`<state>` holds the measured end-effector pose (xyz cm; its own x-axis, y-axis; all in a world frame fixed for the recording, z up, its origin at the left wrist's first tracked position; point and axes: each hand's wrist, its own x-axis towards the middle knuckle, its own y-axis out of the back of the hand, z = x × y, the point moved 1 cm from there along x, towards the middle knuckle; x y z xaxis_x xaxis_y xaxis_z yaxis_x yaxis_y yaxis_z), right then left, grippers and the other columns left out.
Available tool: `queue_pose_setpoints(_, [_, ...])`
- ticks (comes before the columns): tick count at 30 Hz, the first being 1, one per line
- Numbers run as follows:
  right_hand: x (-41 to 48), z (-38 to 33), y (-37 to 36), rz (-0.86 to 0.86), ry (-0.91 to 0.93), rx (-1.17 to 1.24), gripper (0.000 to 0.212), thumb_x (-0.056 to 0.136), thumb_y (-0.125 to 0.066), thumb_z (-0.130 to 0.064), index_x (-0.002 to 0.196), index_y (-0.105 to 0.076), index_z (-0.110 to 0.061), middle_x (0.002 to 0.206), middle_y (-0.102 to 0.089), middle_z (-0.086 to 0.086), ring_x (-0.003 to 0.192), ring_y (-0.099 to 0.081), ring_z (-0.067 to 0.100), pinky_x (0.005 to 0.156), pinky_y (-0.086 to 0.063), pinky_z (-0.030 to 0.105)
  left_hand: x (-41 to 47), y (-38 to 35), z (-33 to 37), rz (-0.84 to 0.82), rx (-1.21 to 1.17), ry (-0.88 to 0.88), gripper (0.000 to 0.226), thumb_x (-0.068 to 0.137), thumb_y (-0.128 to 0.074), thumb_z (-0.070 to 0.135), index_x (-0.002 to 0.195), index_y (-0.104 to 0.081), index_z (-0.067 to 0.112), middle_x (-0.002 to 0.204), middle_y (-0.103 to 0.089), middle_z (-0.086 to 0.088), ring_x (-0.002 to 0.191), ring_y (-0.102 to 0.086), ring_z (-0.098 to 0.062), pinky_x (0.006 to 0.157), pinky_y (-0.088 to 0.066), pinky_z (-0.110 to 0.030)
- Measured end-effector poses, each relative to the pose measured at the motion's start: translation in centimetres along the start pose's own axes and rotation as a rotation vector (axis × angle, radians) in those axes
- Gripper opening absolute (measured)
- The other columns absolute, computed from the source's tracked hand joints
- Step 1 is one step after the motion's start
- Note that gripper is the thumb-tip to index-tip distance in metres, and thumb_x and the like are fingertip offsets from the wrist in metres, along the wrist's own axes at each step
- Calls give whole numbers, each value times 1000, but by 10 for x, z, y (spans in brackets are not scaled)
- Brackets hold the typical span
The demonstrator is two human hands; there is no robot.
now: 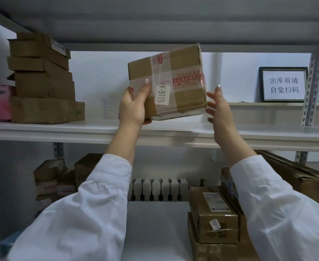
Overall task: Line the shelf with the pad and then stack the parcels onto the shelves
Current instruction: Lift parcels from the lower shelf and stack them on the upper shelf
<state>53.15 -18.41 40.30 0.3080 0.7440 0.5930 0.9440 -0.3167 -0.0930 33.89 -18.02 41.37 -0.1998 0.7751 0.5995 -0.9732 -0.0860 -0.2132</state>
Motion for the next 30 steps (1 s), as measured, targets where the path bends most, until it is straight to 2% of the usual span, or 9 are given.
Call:
queue_pose_setpoints(2, [-3, 2, -2, -105, 15, -14, 37, 101, -22, -44, 109, -55, -27, 99, -60, -12, 91, -56, -2, 82, -43, 12, 5, -7, -15, 15, 60, -36, 39, 86, -56, 52, 114, -52, 26, 105, -65, 6, 96, -65, -21, 68, -59, -41])
queue_pose_setpoints(4, [-2, 9, -8, -185, 29, -50, 27, 102, -29, -37, 109, -52, -26, 94, -59, -18, 81, -55, -13, 66, -43, 0, 12, -12, -30, 21, 133, -61, 35, 84, -57, 55, 108, -50, 30, 99, -63, 13, 98, -65, -20, 81, -56, -48])
queue_pose_setpoints(5, [-1, 15, -8, -203, 23, -72, 24, 101, -34, -36, 113, -52, -25, 97, -60, -18, 83, -56, -14, 68, -43, -1, 15, -14, -37, 17, 174, -65, 36, 83, -56, 57, 108, -49, 32, 99, -62, 14, 101, -64, -20, 85, -54, -50])
queue_pose_setpoints(8, [10, 37, -8, -207, 25, -209, 35, 99, -40, -39, 125, -55, -23, 119, -63, -9, 113, -58, 8, 103, -43, 26, 24, -16, -55, -12, 272, -70, 54, 82, -56, 60, 123, -47, 25, 116, -63, 5, 110, -59, -22, 96, -48, -46])
queue_pose_setpoints(14, [22, 64, -16, -167, 1, -402, 31, 97, -42, -43, 120, -58, -32, 120, -65, -6, 118, -56, 19, 107, -38, 44, 40, -11, -78, -40, 541, -10, 67, 88, -47, 58, 143, -28, 23, 140, -50, -2, 131, -42, -27, 114, -20, -46])
queue_pose_setpoints(18, [31, 72, -24, -146, -3, -475, 33, 96, -38, -49, 123, -53, -39, 125, -62, -7, 125, -50, 21, 112, -25, 53, 52, -5, -84, -78, 624, 2, 73, 85, -44, 64, 143, -24, 25, 138, -51, -3, 131, -42, -29, 114, -21, -47])
queue_pose_setpoints(23, [43, 81, -40, -264, -24, -511, 34, 98, -35, -37, 129, -48, -31, 123, -62, -1, 125, -48, 23, 118, -13, 49, 60, 11, -88, -119, 677, 87, 100, 68, -49, 77, 142, -21, 15, 142, -46, -9, 130, -41, -33, 109, -33, -47])
queue_pose_setpoints(26, [46, 81, -48, -256, -24, -646, 36, 100, -33, -34, 131, -48, -23, 126, -60, 0, 124, -47, 25, 116, -16, 46, 67, 19, -91, -116, 710, 104, 93, 74, -63, 61, 138, -21, 8, 142, -43, -12, 129, -43, -31, 103, -38, -40])
queue_pose_setpoints(30, [49, 83, -60, -202, -15, -786, 36, 100, -30, -42, 126, -51, -32, 126, -61, -4, 123, -49, 24, 106, -21, 38, 77, 24, -87, -83, 760, 57, 78, 76, -70, 48, 134, -37, 8, 139, -47, -9, 129, -43, -26, 100, -38, -34])
